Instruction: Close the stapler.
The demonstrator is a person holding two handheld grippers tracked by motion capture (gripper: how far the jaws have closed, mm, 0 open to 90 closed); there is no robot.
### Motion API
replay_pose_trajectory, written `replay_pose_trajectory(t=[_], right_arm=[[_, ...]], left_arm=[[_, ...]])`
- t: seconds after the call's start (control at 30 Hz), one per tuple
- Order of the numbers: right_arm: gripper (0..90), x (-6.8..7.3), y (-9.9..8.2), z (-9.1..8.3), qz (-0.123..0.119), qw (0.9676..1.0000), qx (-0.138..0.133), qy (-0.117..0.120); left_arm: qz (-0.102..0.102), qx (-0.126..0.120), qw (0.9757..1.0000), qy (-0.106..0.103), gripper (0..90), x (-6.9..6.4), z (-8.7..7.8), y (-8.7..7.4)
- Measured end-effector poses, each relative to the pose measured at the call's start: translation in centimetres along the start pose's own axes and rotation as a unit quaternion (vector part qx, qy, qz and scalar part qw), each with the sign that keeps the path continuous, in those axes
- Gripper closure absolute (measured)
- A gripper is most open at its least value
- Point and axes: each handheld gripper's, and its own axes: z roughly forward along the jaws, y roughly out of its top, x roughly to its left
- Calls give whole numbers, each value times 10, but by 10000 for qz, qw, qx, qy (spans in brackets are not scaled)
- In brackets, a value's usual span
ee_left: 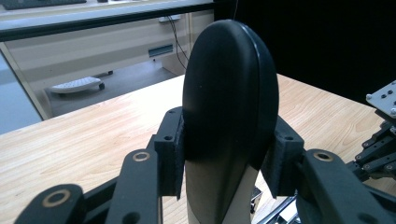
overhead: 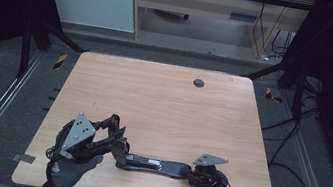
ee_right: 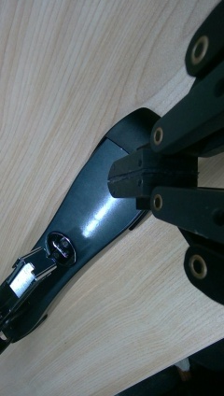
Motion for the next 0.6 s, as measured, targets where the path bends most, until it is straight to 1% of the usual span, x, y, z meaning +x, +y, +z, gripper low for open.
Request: replay_pose_trajectory(t=[0.13, 0.4, 0.6], right_arm=[[900, 0, 0, 0, -1, 10000, -3, 2], [900, 0, 0, 0, -4, 10000, 3, -1], [900, 0, 0, 0, -7, 10000, -4, 5]], left_arm=[[14, 5, 10000, 8, 559, -3, 2, 1], [128, 23, 9999, 12, 557, -8, 6, 3], [175, 25, 9998, 1, 554, -11, 8, 4]])
